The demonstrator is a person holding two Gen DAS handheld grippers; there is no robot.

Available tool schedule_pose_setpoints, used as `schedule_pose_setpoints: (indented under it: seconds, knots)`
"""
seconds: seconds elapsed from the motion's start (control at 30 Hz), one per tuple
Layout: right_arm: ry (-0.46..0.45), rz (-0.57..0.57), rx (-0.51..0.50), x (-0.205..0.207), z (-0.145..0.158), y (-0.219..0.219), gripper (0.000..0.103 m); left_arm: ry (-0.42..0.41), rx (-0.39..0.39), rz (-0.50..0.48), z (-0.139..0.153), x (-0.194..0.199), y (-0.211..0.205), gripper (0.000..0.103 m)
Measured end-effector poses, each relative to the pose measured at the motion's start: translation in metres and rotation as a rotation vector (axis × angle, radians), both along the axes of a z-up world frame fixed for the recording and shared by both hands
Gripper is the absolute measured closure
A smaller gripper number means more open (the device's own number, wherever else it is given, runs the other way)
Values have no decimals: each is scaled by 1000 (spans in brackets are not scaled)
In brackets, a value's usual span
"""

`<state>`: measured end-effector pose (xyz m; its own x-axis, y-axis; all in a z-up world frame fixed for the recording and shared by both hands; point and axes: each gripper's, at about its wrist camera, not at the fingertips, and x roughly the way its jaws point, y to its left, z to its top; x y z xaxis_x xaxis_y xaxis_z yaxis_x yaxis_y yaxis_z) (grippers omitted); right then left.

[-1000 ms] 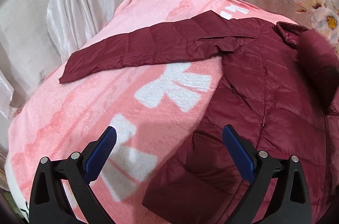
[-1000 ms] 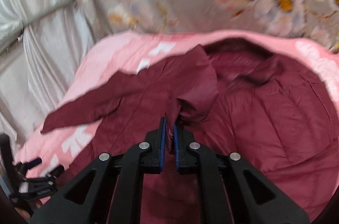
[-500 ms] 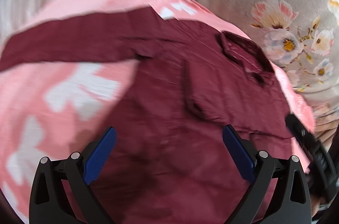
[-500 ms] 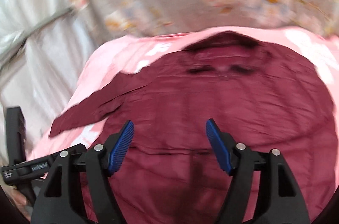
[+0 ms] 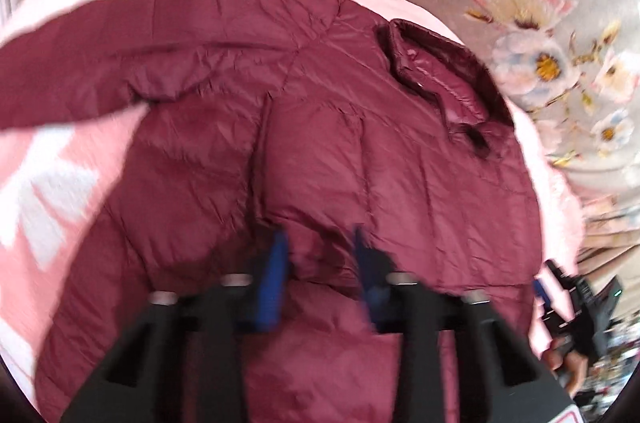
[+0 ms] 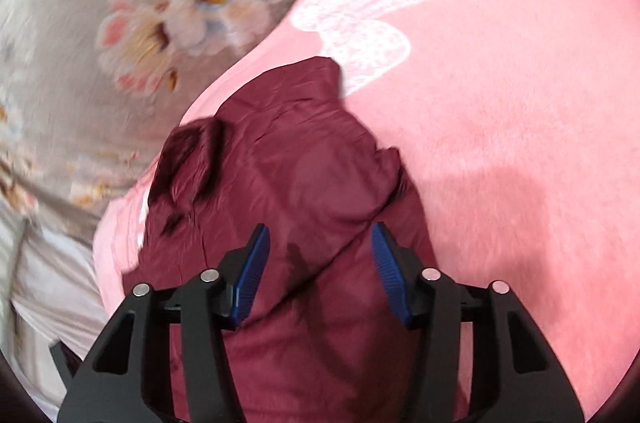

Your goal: Fold large clothes

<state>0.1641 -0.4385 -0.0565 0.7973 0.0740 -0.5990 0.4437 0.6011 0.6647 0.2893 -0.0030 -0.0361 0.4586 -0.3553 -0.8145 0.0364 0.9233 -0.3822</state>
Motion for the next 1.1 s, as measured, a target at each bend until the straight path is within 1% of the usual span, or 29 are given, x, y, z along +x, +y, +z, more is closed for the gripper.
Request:
schedule_pose_setpoints:
  seconds: [0.03,0.07,0.1,0.13,0.17,0.2,0.23,0.27,0.3,0.33,0.37,0.4,0.47,0.5,0.53,0.6,0.7,0.73,0.77,0.8,0.87,0.93,0.97,1.03,1.1]
  knots:
    - [6,-14,20,5,-5,-5,64,-15,34,-3,1,1,-1,99]
    - [12,-27,32,9,-9,-9,77,-32,50,-3,4,2,-1,101]
    - [14,-37,34,14,-9,-11,95,-58,70,-2,7,2,0,101]
    - [9,-50,28,15,-8,-13,99,-72,84,-2,9,3,0,102]
    - [-7,-55,21,13,-5,-14,100,-99,97,-5,12,2,0,102]
    - [-41,-58,-10,8,3,-11,102,-111,109,-9,14,1,-1,102]
    - [-70,-59,-77,2,15,-6,102,-125,130,-14,14,0,-2,102]
    - [-87,-72,-167,-4,26,1,103,-139,157,-16,12,-3,-3,102]
    - [-75,-90,-237,-7,31,6,103,-145,182,-15,10,-4,-4,102]
    - [-42,-112,-300,-7,33,8,103,-150,221,-6,5,-5,-5,102]
    - [1,-120,-324,-4,29,6,103,-155,266,-1,-2,-6,-5,102]
    - [29,-119,-318,-1,24,2,103,-150,282,0,-8,-6,-7,102]
    - [88,-106,-296,2,9,-4,103,-125,276,-7,-23,-6,-5,102]
    - [107,-113,-312,1,7,-4,103,-129,279,-10,-25,-7,-7,101]
    - [115,-117,-328,-2,7,-2,103,-144,289,-9,-26,-8,-7,101]
    - [97,-105,-354,-5,16,9,103,-159,306,-8,-27,-9,-10,101]
    - [51,-7,-408,-1,35,46,103,-181,326,-1,-31,-10,-13,99]
    - [42,46,-423,4,39,64,102,-191,333,1,-31,-11,-15,99]
    - [33,124,-439,11,42,89,102,-199,338,4,-31,-12,-16,99]
    - [29,173,-449,16,42,106,102,-209,343,6,-32,-14,-18,99]
    - [22,306,-474,29,39,153,102,-217,345,7,-32,-15,-17,99]
    - [28,390,-496,42,32,187,102,-219,332,9,-32,-14,-17,98]
    - [38,415,-515,48,27,202,102,-220,317,11,-32,-14,-14,98]
    - [66,440,-535,58,16,217,102,-220,291,14,-33,-15,-11,97]
    - [118,444,-548,68,1,223,102,-220,269,17,-33,-15,-8,96]
